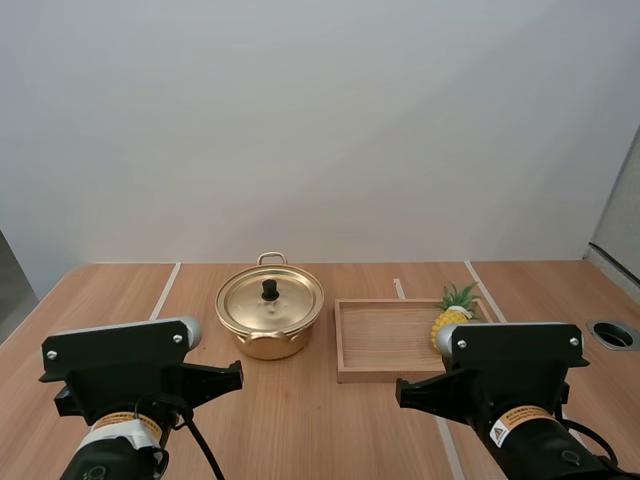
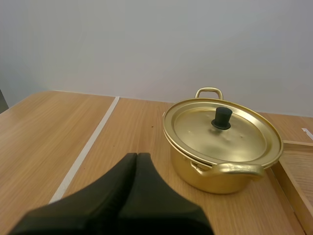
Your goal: Open the pot, put the grape inside, and close it
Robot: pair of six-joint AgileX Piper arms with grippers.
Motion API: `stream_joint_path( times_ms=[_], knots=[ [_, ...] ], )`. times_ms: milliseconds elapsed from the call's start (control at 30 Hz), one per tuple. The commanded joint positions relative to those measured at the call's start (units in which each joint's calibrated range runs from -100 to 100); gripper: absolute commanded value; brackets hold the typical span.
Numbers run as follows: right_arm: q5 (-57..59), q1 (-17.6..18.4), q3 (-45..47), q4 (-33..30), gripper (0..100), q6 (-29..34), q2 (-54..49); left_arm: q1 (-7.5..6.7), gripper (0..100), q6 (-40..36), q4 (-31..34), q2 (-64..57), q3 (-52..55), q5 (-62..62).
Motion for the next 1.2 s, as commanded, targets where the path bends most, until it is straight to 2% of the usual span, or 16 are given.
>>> stream_joint_path(
  times_ms=[0,167,267,400,567,1167],
  knots=[
    [0.24,-0.22,0.16,-0.79,0,0.51,-0.39,0.19,0,-0.17,0.38,-0.28,0.12,0.1],
    [0.24,-0.22,0.16,-1.04,0,0.36,-0.39,0.19,0,-0.17,0.35,-0.28,0.12,-0.61],
    [0.24,-0.22,0.16,-4.13,0,0.15,-0.39,0.19,0,0.23,0.64,-0.28,0.12,-0.58],
    [0.24,-0.22,0.16,-4.13,0,0.15,-0.39,0.19,0,0.86,0.64,-0.28,0.12,-1.16],
    [0.24,-0.22,0.16,-4.13,0,0.15,-0.39,1.1,0,0.86,0.64,-0.28,0.12,-1.19],
    [0.24,-0.22,0.16,-4.13,0,0.15,-0.39,1.1,0,0.86,0.64,-0.28,0.12,-1.19]
  ],
)
